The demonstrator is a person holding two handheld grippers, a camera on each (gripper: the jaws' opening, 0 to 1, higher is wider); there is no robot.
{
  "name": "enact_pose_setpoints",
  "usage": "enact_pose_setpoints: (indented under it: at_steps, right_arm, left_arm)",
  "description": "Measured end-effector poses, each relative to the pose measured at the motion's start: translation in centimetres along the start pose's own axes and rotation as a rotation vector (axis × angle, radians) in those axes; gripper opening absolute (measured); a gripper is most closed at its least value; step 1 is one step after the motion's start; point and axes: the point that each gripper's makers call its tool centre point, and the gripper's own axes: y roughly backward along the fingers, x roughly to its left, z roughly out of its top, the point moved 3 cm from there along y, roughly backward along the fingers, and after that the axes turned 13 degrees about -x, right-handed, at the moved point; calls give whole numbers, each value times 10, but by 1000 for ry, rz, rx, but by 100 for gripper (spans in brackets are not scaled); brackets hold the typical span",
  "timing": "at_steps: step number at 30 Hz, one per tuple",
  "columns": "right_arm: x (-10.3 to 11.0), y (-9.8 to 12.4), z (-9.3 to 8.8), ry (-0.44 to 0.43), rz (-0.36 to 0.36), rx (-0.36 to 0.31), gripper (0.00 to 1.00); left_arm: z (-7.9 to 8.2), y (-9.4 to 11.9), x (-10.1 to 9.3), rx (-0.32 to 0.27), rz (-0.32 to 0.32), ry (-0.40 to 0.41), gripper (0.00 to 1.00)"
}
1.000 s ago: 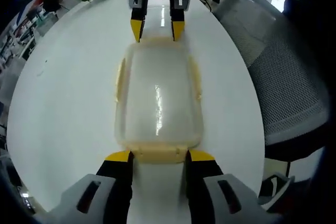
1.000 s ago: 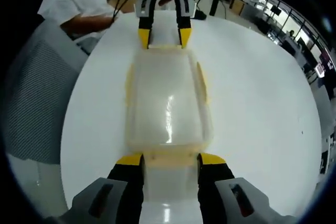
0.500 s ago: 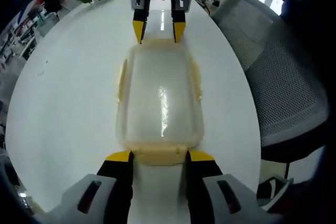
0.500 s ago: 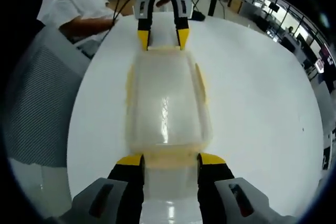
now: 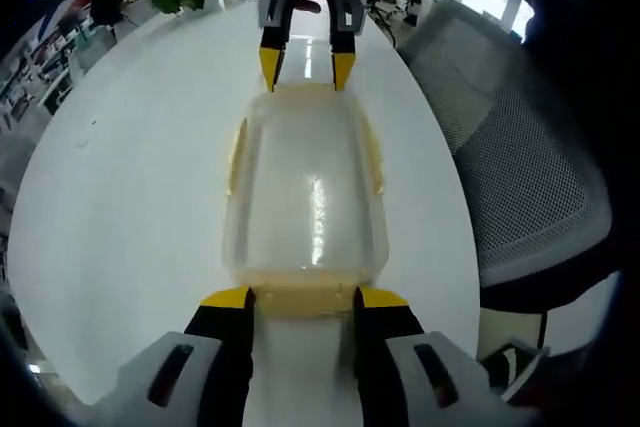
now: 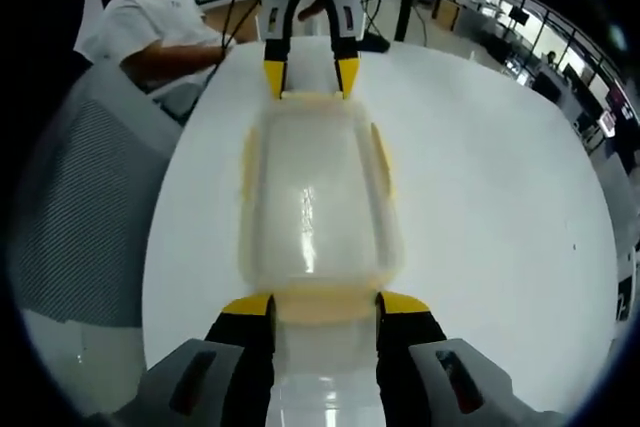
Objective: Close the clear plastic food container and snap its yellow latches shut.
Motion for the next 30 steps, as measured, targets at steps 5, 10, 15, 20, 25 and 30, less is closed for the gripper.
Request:
enact_pose_setpoints:
  at_steps: [5,10,15,20,25,30]
  right_arm:
    - [1,9,2,13,0,-7,39]
    - [-1,17,3,28,-7,-8,39]
    - [-2,26,5,41,-16,-12,39]
    - [-7,34,7,56,-31,-20,39]
    - [-11,42,6,65,-43,-23,39]
    - [-11,53,2,58,-43,-28,39]
  left_arm:
    - [7,2,-3,2,9,-1,38]
    - [15,4,-3,2,23,-3,38]
    - [23,6,-2,-1,31,-11,38]
    - [31,9,2,-6,45,-14,38]
    - [39,10,4,-13,52,-19,38]
    - [50,8,6,-18,48,-23,38]
